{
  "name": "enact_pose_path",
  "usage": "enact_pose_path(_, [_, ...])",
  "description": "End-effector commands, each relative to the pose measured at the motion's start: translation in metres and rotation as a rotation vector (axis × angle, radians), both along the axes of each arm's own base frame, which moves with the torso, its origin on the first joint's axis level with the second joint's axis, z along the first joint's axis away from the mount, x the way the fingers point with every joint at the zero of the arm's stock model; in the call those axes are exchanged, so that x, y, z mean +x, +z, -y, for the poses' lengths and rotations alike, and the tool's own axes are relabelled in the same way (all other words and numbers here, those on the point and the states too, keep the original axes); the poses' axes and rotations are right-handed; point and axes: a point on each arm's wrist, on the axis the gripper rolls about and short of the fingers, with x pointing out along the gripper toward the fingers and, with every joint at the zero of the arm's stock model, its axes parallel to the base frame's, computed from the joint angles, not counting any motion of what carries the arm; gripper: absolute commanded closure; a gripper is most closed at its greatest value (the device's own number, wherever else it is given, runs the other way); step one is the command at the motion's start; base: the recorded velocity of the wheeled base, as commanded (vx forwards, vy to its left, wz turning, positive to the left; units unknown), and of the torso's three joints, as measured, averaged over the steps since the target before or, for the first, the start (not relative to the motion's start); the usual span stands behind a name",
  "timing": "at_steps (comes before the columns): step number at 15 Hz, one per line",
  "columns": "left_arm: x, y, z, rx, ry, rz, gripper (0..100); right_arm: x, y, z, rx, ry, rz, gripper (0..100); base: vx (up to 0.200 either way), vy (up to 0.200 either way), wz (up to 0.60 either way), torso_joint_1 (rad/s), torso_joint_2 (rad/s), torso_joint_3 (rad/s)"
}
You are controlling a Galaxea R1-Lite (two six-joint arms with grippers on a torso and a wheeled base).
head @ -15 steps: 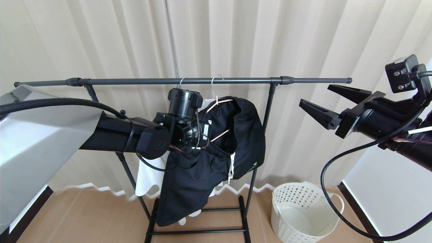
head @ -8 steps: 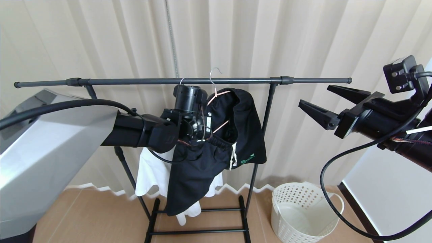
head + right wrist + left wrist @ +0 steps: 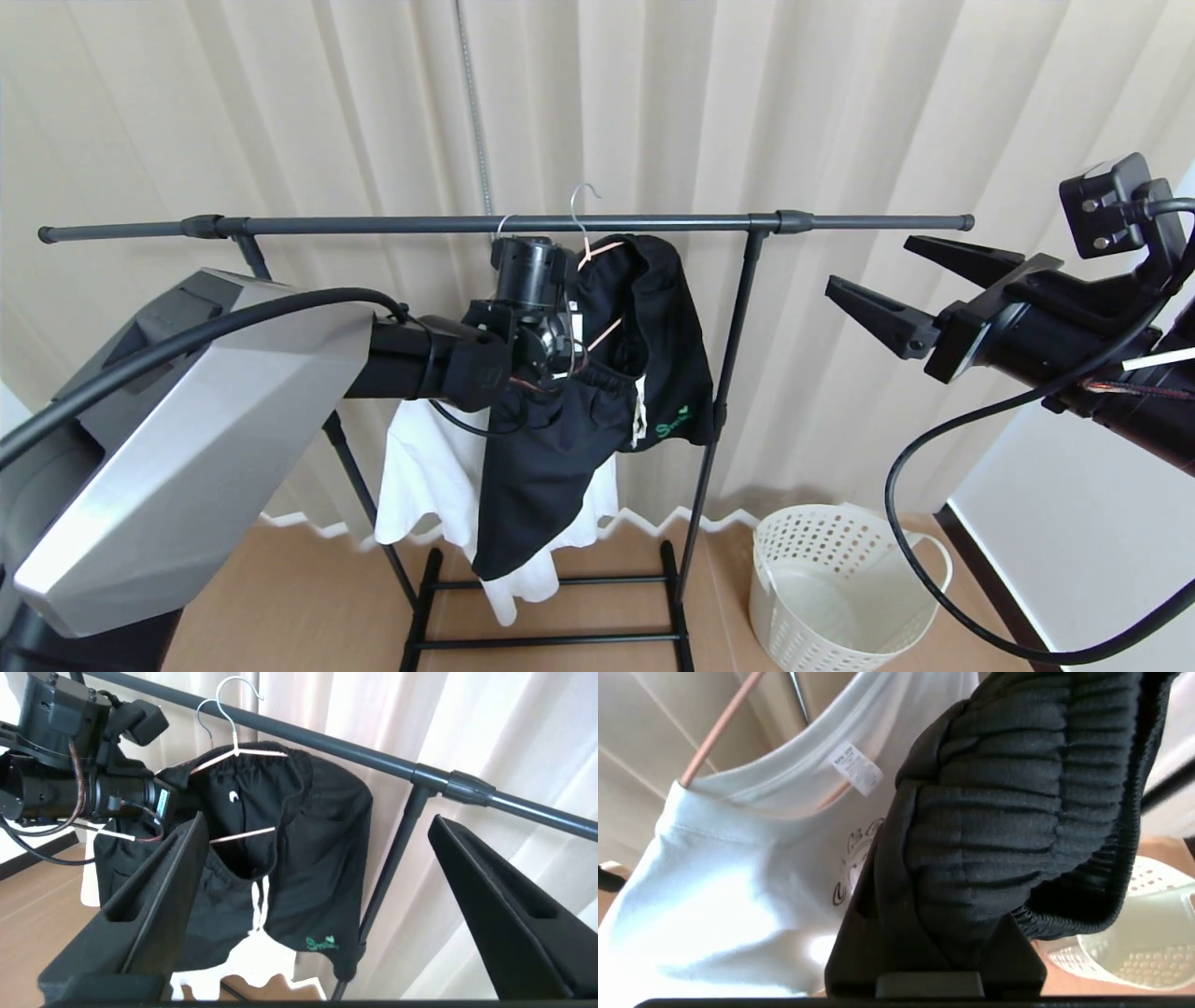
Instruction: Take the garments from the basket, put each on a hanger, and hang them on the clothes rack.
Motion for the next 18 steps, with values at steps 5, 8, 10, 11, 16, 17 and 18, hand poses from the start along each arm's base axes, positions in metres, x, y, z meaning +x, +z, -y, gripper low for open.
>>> enact_pose_path(5, [0.017, -0.010, 0.008, -0.008, 0.023, 0.025, 100, 0.002, -0.002, -0.001, -0.003, 0.001, -0.007, 0, 0.000, 0.000, 0.00, 0.000, 0.00, 0.000])
enact_pose_path(8, [0.024, -0.015, 0.011, -0.009, 0.034, 0.035, 100, 0.002, -0.003, -0.001, -0.004, 0.001, -0.010, 0, 0.000, 0.000, 0.00, 0.000, 0.00, 0.000])
enact_pose_path(10, [0.028, -0.020, 0.013, -0.005, 0.047, 0.040, 100, 0.002, -0.003, -0.001, -0.003, -0.002, -0.008, 0, 0.000, 0.000, 0.00, 0.000, 0.00, 0.000])
enact_pose_path(11, [0.033, -0.024, 0.016, -0.004, 0.055, 0.047, 100, 0.003, -0.003, -0.001, -0.004, -0.002, -0.011, 0, 0.000, 0.000, 0.00, 0.000, 0.00, 0.000])
enact_pose_path(16, [0.042, -0.041, 0.021, 0.007, 0.073, 0.045, 100, 0.004, -0.004, -0.001, -0.006, -0.002, -0.014, 0, 0.000, 0.000, 0.00, 0.000, 0.00, 0.000])
enact_pose_path(17, [0.043, -0.045, 0.021, 0.010, 0.073, 0.040, 100, 0.004, -0.005, -0.001, -0.006, -0.005, -0.015, 0, 0.000, 0.000, 0.00, 0.000, 0.00, 0.000])
enact_pose_path(18, [0.043, -0.045, 0.021, 0.010, 0.073, 0.040, 100, 0.004, -0.005, -0.001, -0.007, -0.004, -0.017, 0, 0.000, 0.000, 0.00, 0.000, 0.00, 0.000])
